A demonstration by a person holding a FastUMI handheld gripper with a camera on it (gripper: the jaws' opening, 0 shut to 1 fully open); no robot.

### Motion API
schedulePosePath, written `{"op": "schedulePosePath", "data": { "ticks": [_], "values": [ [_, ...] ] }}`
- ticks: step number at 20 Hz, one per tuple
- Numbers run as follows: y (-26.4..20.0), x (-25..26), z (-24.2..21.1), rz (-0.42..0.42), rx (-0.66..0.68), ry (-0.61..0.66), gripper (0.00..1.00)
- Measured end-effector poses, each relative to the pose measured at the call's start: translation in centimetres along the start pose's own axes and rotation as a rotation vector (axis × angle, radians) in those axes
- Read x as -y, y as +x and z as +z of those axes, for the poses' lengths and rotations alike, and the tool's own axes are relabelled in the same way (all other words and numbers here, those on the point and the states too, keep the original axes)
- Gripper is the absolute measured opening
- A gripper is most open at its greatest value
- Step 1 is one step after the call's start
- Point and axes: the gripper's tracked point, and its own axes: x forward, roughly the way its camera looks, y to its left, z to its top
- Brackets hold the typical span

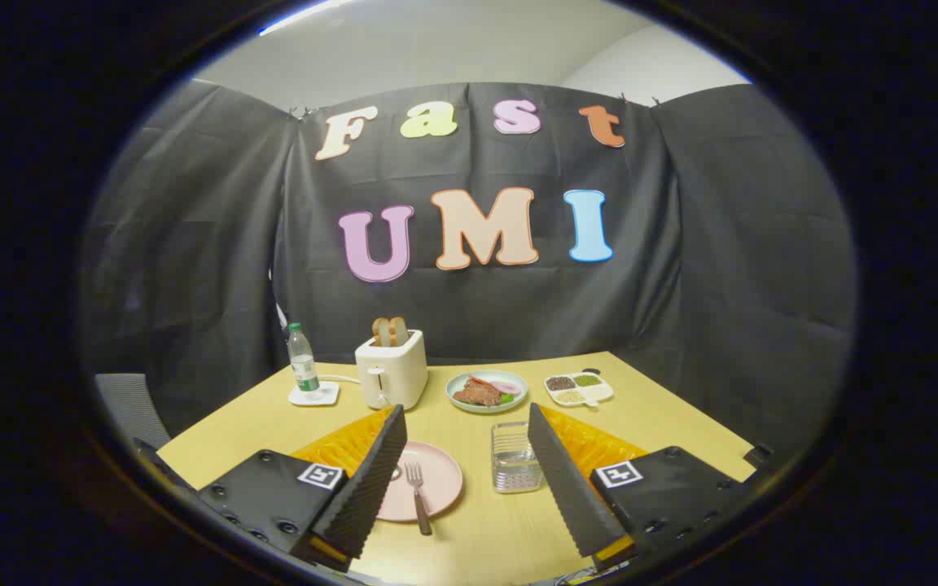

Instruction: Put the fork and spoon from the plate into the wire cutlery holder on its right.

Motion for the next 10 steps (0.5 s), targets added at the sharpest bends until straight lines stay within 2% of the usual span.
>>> {"op": "schedulePosePath", "data": {
  "ticks": [10],
  "values": [
    [-0.28,0.62,0.55,-0.018,0.016,-0.036,0.96]
  ]
}}
